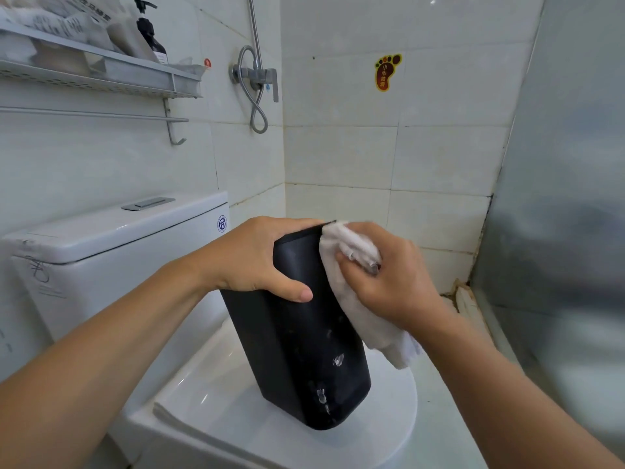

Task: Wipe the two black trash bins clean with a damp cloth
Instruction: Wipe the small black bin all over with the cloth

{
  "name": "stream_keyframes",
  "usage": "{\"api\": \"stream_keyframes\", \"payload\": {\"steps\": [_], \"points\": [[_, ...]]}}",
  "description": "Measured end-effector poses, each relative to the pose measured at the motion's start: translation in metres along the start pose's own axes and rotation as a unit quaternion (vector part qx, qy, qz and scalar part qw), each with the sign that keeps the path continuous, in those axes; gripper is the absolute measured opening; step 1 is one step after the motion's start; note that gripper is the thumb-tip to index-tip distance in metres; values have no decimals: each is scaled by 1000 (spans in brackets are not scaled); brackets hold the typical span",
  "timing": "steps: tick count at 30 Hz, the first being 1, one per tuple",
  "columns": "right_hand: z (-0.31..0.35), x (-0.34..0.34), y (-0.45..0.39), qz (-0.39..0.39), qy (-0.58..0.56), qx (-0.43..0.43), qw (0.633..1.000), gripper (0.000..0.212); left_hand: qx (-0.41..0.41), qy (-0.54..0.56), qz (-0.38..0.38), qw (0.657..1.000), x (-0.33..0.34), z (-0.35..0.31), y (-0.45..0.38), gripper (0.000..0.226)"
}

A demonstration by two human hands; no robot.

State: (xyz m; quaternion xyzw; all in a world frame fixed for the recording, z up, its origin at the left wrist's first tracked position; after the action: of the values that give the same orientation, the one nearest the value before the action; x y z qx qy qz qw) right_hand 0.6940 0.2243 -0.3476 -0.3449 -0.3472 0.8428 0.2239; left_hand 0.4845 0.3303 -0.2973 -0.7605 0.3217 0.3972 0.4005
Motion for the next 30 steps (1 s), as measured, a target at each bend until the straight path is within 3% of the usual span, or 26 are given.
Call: {"api": "stream_keyframes", "payload": {"steps": [5, 13, 20, 22, 27, 30], "points": [[-18, 2, 29, 97, 34, 26, 994, 27, -39, 19, -18, 999, -7, 13, 3, 85], [2, -3, -5, 14, 9, -1, 1000, 22, 0, 11, 7, 1000, 0, -3, 2, 87], [-31, -11, 26, 104, 45, 72, 991, 12, -23, 23, -6, 999, -3, 1, 3, 85], [-30, -14, 26, 87, 56, 59, 993, 14, -20, 18, 4, 1000, -1, -3, 1, 85], [2, -11, 1, -72, 48, -26, 996, 31, 6, -8, 41, 999, 6, -19, -2, 79], [-1, 3, 10, -73, 65, -43, 994, 38, 8, -9, 34, 999, 6, -17, -2, 75]]}}
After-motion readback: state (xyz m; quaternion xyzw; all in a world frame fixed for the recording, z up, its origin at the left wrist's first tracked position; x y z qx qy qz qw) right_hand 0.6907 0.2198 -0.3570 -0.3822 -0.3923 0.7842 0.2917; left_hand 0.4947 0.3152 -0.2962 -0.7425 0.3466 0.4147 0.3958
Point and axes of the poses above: each hand's wrist, its own y-axis away from the middle knuckle, its own x-axis out of the palm, z = x × y, the point moved 1 cm from there along -y, towards the middle knuckle, and after that the axes turned 9 degrees about -y, right-handed, at the moved point
